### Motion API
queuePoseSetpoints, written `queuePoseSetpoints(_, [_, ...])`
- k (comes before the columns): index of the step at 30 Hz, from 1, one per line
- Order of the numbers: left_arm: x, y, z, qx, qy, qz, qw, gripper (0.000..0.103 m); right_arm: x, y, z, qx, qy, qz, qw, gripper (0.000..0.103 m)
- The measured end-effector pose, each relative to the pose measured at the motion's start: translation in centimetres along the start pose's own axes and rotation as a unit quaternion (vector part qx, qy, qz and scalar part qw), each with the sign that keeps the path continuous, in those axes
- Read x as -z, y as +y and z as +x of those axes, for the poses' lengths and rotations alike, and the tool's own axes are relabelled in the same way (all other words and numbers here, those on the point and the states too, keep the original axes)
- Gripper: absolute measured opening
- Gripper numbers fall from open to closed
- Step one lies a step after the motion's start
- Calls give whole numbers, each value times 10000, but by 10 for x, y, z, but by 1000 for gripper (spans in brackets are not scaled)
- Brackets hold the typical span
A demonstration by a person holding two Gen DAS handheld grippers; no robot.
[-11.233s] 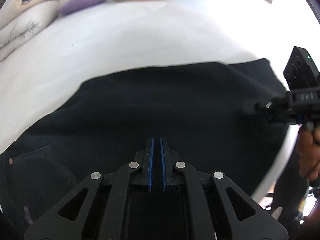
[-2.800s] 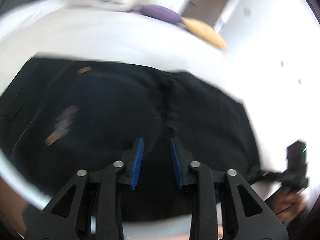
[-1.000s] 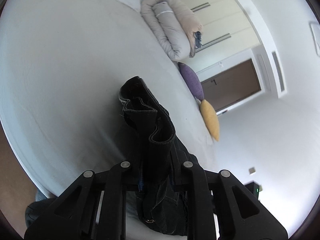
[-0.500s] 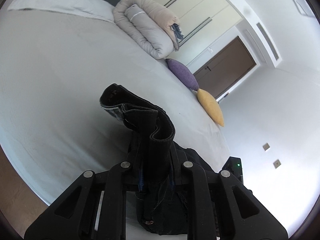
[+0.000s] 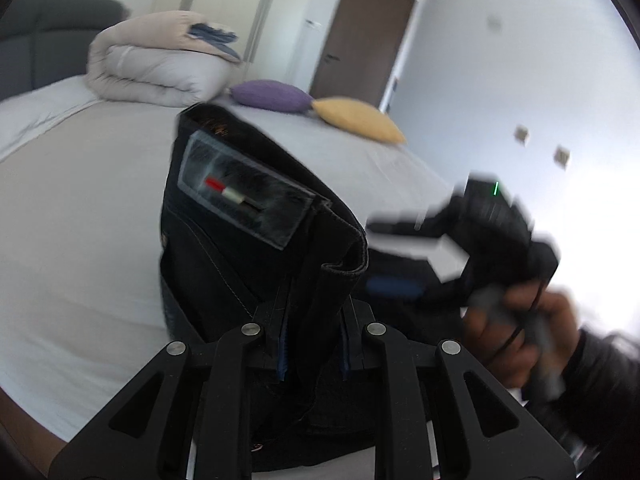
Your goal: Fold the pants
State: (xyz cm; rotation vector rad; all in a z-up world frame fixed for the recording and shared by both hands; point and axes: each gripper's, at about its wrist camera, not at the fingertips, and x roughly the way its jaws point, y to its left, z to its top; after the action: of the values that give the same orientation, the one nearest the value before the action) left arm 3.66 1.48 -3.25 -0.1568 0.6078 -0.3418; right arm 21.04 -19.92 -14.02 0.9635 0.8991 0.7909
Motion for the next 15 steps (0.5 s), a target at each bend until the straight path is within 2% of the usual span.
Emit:
queuePoseSetpoints(3, [16,-41,31,-121,387,614,9973,17,-4,-1,-28,-262,-65,-119,9996,97])
queuePoseSetpoints(5, [28,-63,49,-222,640,926,9934,17,1,-2,-38,-184,-59,-219,9996,102])
queuePoseSetpoints(6, [34,-69,55,-267,698,1027,9919,17,5,-4,-40,-19,-5,-302,9995,102])
queuePoseSetpoints(8, [44,-90,66,-431,794,1373,9864,17,12,-12,-37,702,217,-423,9964,102])
queuePoseSetpoints(9, [48,-95,69,-473,802,1472,9847,17,14,-20,-35,901,304,-380,9947,102])
queuePoseSetpoints(11, [57,-111,75,-581,825,1789,9787,17,21,-34,-31,728,432,-171,9963,95])
queuePoseSetpoints(15, [70,-134,86,-626,956,2140,9701,17,20,-35,-35,387,327,-132,9986,88])
